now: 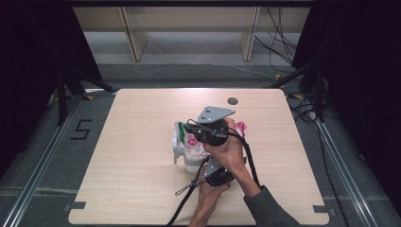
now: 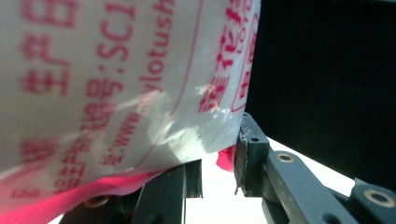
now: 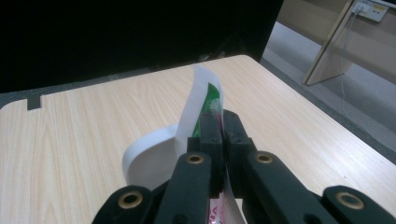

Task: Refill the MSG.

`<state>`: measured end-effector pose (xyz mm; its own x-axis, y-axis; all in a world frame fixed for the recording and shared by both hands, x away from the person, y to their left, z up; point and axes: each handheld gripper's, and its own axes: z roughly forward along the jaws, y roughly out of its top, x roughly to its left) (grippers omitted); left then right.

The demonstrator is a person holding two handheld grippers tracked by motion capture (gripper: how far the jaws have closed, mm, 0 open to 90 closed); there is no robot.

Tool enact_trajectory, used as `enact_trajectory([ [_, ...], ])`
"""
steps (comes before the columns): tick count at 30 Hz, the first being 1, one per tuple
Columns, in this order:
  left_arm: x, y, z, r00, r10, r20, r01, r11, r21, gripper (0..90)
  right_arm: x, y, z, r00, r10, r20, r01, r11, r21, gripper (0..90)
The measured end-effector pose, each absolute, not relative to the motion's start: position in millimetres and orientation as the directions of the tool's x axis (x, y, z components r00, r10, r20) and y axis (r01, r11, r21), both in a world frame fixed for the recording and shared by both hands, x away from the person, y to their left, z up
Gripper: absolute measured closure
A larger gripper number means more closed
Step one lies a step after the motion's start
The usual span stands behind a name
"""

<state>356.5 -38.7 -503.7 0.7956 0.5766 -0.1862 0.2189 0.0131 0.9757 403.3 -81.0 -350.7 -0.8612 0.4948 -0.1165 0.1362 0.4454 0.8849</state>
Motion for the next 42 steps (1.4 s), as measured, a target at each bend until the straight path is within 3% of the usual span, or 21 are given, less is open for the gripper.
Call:
enact_trajectory([
  [4, 354.9, -38.2, -502.5, 0.781, 0.596, -0.188, 0.239, -0.007, 0.971, 74.9, 402.8, -83.3, -349.5, -0.855, 0.510, -0.100, 0.162, 0.444, 0.881, 90.0],
  [5, 355.8, -42.2, -503.4, 0.766, 0.604, -0.220, 0.243, 0.045, 0.969, 74.9, 402.9, -82.9, -350.0, -0.854, 0.510, -0.098, 0.166, 0.447, 0.879, 89.9],
  [8, 357.4, -44.4, -504.6, 0.778, 0.584, -0.231, 0.235, 0.071, 0.969, 74.9, 405.9, -82.5, -351.2, -0.855, 0.506, -0.112, 0.150, 0.448, 0.881, 90.0],
  [9, 358.2, -41.3, -504.6, 0.808, 0.556, -0.197, 0.221, 0.024, 0.975, 74.9, 406.2, -83.3, -350.3, -0.857, 0.503, -0.111, 0.151, 0.450, 0.880, 90.0],
  [12, 358.2, -43.8, -504.3, 0.773, 0.594, -0.225, 0.232, 0.066, 0.971, 74.9, 405.7, -83.6, -349.3, -0.854, 0.511, -0.097, 0.167, 0.446, 0.879, 90.0],
  [16, 358.1, -38.9, -503.5, 0.797, 0.572, -0.195, 0.219, 0.027, 0.975, 74.9, 406.1, -81.9, -349.2, -0.856, 0.508, -0.091, 0.163, 0.433, 0.886, 89.9],
  [17, 355.6, -36.7, -501.6, 0.776, 0.603, -0.184, 0.238, -0.010, 0.971, 74.9, 406.8, -82.1, -349.0, -0.859, 0.503, -0.094, 0.157, 0.435, 0.887, 90.0],
  [19, 357.2, -43.4, -504.2, 0.767, 0.596, -0.237, 0.236, 0.080, 0.968, 74.9, 408.3, -82.1, -349.4, -0.853, 0.511, -0.109, 0.154, 0.446, 0.882, 90.0],
  [26, 357.6, -42.2, -504.0, 0.765, 0.602, -0.230, 0.234, 0.075, 0.969, 74.9, 406.9, -80.4, -350.1, -0.852, 0.518, -0.076, 0.187, 0.437, 0.880, 90.0],
  [42, 359.7, -41.6, -503.8, 0.801, 0.563, -0.204, 0.206, 0.061, 0.977, 74.9, 410.9, -78.0, -351.8, -0.854, 0.509, -0.107, 0.168, 0.465, 0.869, 90.0],
])
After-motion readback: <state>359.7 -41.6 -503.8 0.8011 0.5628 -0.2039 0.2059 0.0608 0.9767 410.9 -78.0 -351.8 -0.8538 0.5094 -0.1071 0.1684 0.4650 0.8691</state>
